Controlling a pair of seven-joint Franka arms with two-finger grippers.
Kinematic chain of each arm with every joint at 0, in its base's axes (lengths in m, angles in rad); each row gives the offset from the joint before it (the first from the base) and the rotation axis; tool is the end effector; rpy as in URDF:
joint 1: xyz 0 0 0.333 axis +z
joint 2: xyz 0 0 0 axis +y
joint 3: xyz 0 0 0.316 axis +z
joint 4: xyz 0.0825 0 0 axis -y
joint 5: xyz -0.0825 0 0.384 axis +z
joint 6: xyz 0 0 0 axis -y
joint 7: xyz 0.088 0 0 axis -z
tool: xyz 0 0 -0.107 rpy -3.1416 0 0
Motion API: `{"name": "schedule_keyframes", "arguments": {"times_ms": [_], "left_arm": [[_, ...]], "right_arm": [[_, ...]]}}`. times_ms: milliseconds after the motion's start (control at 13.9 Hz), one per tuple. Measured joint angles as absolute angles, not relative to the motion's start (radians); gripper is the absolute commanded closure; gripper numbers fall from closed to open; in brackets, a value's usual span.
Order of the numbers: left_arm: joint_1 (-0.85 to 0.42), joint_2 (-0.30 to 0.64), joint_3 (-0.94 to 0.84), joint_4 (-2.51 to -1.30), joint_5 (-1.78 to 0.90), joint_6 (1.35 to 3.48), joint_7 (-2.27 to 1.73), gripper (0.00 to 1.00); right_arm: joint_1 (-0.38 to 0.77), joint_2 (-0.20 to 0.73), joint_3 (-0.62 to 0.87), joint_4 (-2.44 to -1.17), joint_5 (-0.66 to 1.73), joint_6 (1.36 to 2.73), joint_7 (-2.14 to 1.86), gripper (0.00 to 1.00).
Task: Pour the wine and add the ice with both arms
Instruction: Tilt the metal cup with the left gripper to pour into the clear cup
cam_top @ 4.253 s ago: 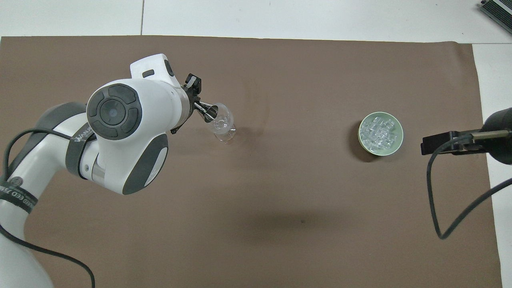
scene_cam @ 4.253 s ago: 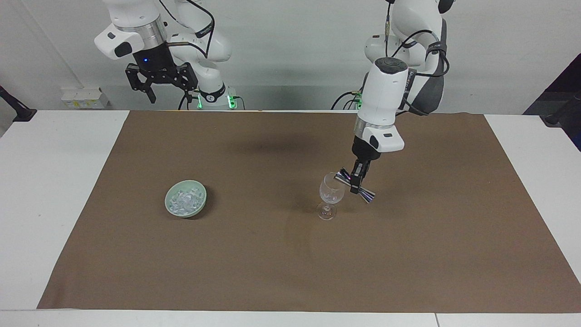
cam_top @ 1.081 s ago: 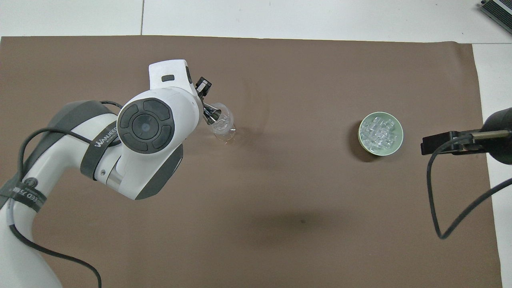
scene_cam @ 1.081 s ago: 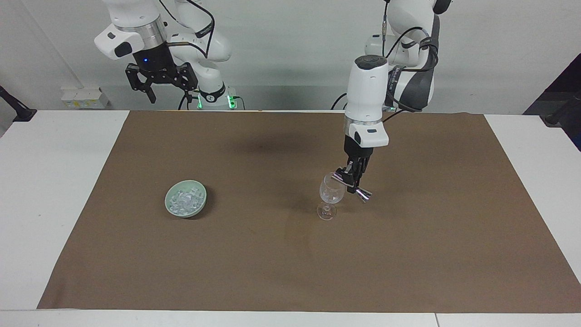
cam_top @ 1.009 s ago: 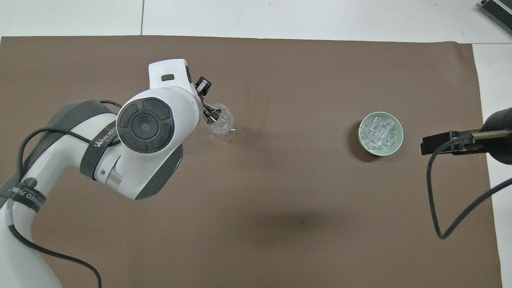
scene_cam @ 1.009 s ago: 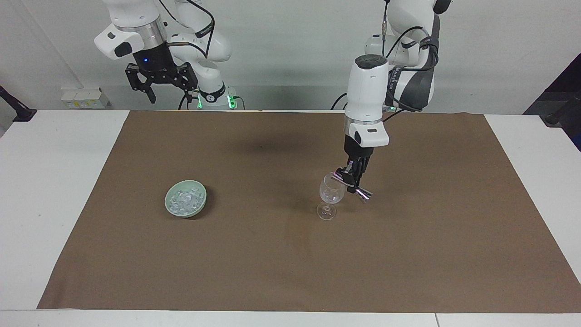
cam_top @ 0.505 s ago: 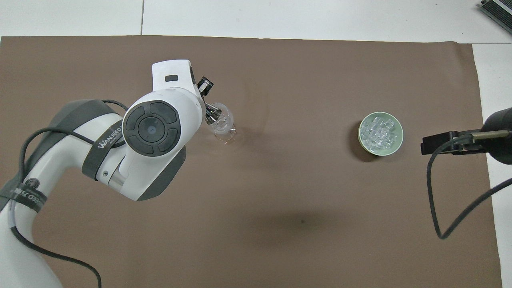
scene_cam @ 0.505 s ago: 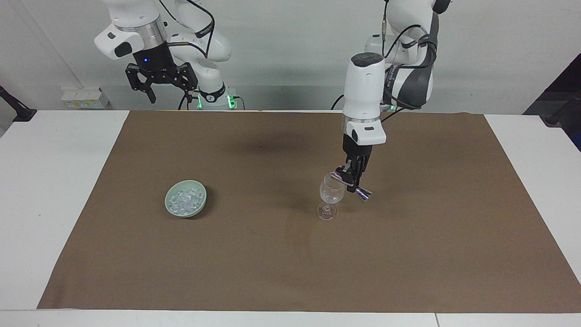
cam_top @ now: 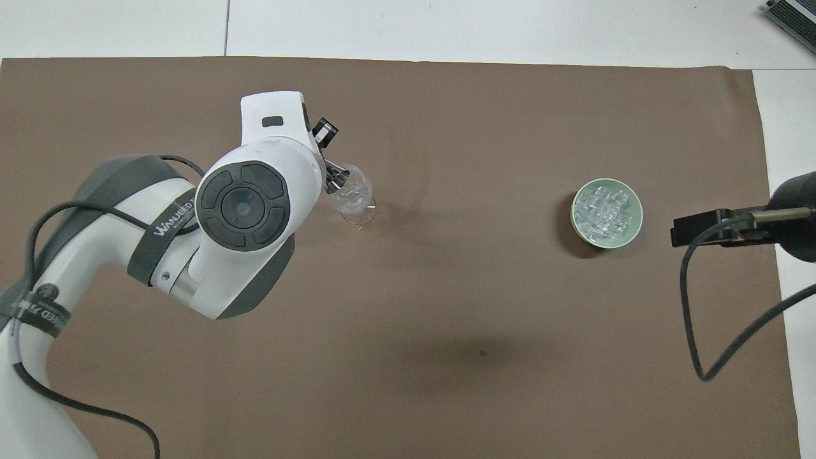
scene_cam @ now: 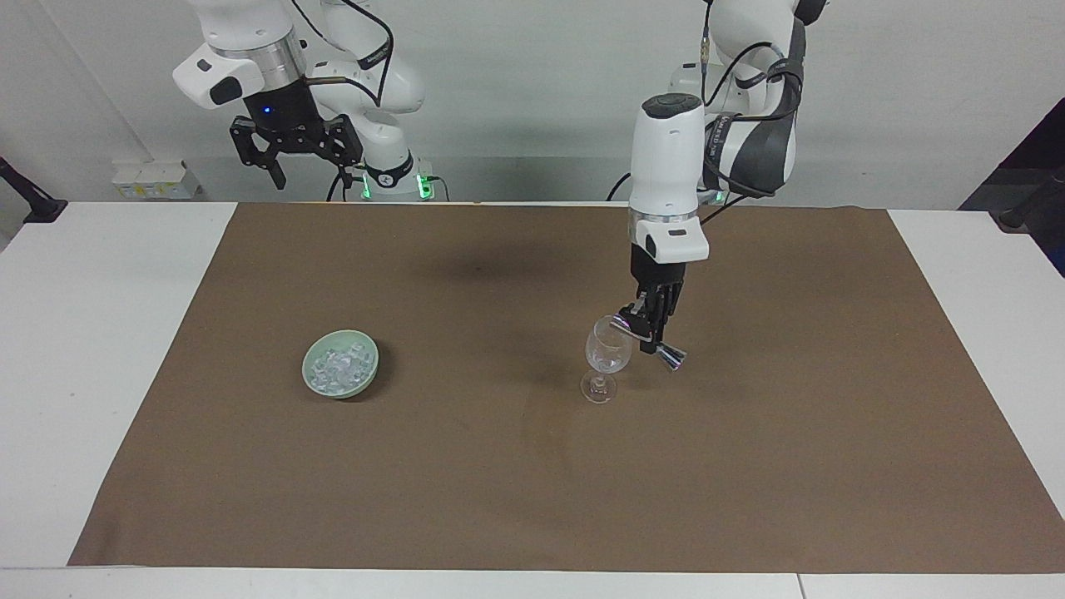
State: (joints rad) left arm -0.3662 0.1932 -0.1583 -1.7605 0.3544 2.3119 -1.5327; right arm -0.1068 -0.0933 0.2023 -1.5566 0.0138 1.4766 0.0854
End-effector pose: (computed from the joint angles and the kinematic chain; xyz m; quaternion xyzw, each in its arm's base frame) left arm 0.5682 -0.3131 0.4934 0.8932 0.3903 0.2072 0.0826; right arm 0.5126 0.0566 0.6717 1.0000 0.0054 0.0059 0.0020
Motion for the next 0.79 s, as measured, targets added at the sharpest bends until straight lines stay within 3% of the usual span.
{"name": "schedule_keyframes", "arguments": {"times_ms": [793], "left_arm": [[-0.366,0.193,-0.158,-1.756,0.365,2.312,-1.533,1.0]], "right_arm": [[-0.107,-0.093,0.202,-1.557,0.014,1.477,0.085,0.0]]}}
